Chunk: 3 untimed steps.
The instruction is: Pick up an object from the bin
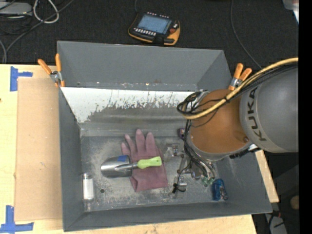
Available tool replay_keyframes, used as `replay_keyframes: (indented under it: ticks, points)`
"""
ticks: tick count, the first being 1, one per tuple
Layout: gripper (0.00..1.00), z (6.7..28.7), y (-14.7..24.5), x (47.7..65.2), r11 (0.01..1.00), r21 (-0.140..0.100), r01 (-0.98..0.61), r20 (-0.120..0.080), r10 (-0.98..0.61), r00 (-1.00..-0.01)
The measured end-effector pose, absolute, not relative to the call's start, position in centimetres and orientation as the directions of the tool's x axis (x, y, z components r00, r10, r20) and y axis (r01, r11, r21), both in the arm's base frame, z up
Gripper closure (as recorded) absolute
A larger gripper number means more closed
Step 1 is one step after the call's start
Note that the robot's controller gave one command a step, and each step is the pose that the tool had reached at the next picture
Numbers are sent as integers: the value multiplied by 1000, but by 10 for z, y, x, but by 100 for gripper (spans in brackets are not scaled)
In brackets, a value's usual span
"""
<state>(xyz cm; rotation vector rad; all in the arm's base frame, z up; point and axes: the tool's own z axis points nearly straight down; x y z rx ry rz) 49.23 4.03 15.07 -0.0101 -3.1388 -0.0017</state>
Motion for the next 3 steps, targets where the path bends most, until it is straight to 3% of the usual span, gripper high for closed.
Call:
replay_keyframes:
  ticks: [1,2,3]
  points:
    - [0,151,40,492,1000,1,7,3,7,-1000]
    - [0,79,68,558,997,3,81,2,81,-997]
    - [100,80,61,613,998,2,70,-4,70,-998]
